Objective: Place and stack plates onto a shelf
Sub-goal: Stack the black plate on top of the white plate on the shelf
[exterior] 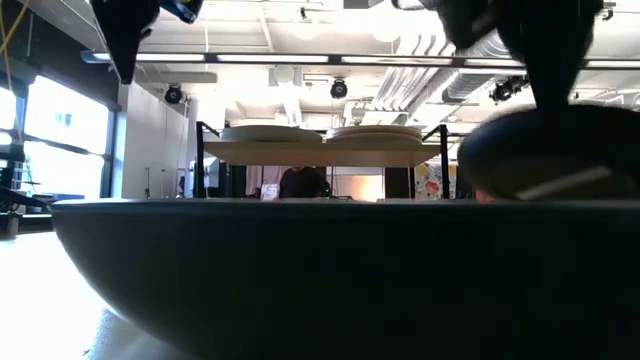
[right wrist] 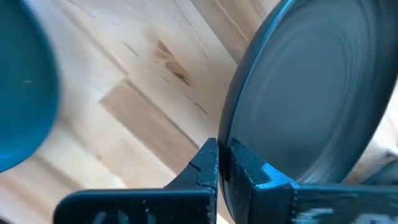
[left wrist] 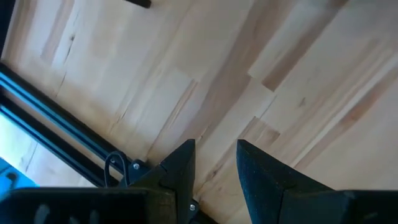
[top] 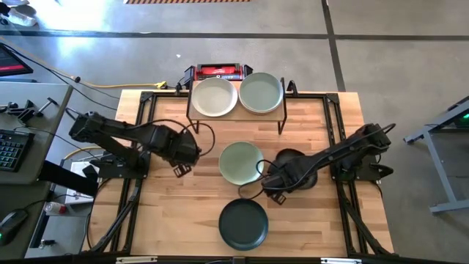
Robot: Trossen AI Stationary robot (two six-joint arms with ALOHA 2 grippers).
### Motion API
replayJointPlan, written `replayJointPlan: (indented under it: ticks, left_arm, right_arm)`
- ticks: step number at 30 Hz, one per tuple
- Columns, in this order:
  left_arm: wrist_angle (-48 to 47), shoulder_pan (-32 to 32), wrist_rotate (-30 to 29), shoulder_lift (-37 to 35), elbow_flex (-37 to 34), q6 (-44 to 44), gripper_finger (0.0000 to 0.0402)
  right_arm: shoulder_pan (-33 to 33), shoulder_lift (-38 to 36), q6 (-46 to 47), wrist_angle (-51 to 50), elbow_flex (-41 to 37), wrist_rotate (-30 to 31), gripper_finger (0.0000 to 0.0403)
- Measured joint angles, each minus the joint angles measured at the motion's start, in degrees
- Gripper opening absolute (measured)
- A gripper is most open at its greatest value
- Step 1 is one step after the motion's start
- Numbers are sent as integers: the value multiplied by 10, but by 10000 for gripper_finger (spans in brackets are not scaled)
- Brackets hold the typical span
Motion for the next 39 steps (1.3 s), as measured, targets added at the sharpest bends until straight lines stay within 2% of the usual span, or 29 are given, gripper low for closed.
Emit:
replayJointPlan:
  ticks: [6,11,16,23,29,39]
  left_arm:
    - [5,60,19,0,0,-1,108]
    - [47,114,61,0,0,15,108]
    - [112,158,129,0,0,31,108]
    - [170,201,193,0,0,10,108]
    - [202,223,199,0,0,-37,108]
    - [266,234,221,0,0,-118,108]
  right_arm:
    - [12,0,-38,-32,85,20,0]
    - [13,0,-119,-33,138,23,0]
    - [10,0,-236,-33,176,21,0]
    - [-15,0,-423,-33,205,17,0]
    - [-39,0,-584,-37,206,17,0]
    - [-39,0,-814,-17,206,29,0]
